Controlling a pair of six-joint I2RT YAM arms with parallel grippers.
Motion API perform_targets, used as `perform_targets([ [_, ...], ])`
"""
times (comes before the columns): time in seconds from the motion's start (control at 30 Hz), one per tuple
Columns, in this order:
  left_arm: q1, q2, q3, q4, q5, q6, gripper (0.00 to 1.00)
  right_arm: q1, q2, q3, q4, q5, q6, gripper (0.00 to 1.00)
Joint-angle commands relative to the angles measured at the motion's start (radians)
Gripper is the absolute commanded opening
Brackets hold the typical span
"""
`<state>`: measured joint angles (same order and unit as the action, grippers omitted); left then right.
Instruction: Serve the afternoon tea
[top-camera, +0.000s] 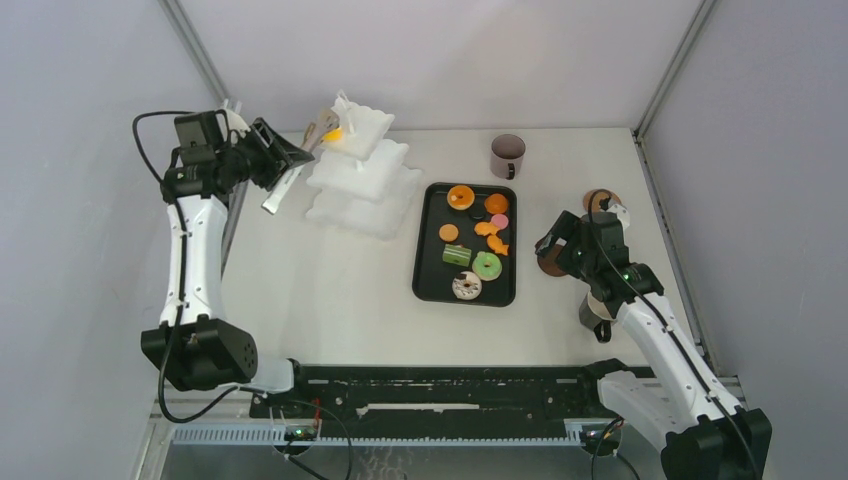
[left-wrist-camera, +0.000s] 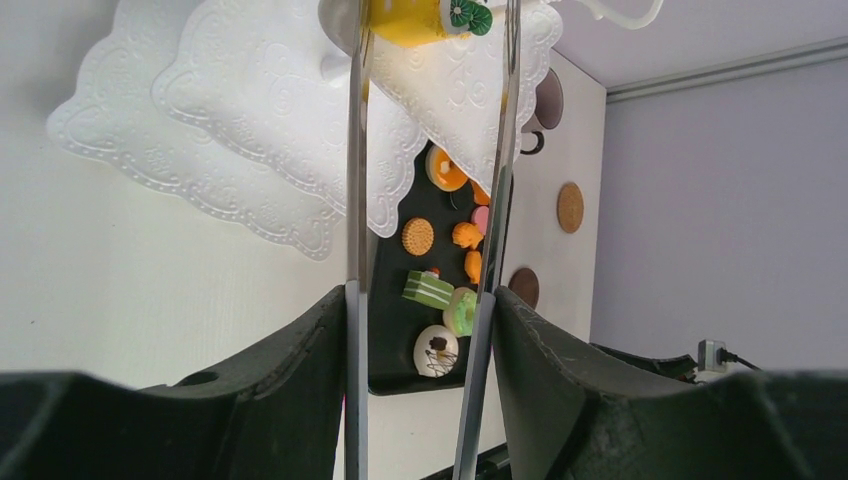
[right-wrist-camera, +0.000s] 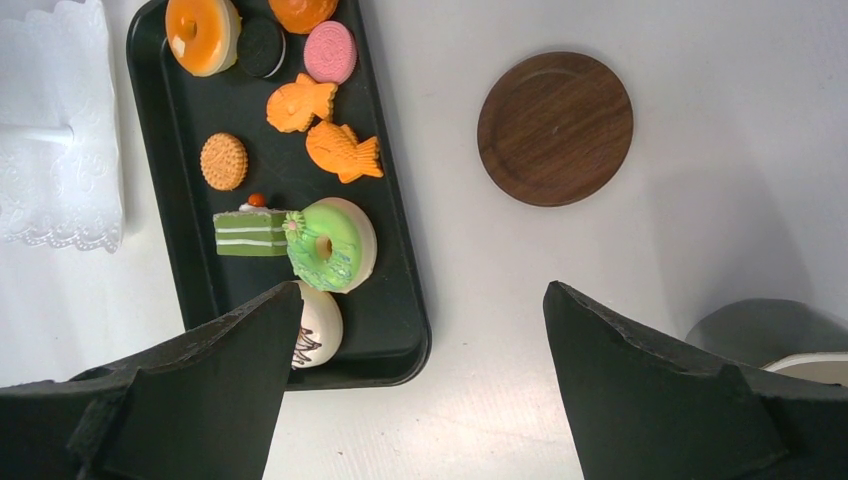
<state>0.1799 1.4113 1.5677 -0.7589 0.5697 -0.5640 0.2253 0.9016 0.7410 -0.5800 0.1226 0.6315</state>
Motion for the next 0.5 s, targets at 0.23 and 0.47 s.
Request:
perform_targets([
  [0.23,0.008,-0.046,0.111,-0.045,-0.056,0.066,0.56,0.006,0.003,-0.001,0.034,0.012,0.005,0.98],
  [0.47,0.007,-0.048,0.15,-0.084,-0.087,0.09,0.57,0.008,0.008,-0.002,0.037,0.011,0.006,0.98],
])
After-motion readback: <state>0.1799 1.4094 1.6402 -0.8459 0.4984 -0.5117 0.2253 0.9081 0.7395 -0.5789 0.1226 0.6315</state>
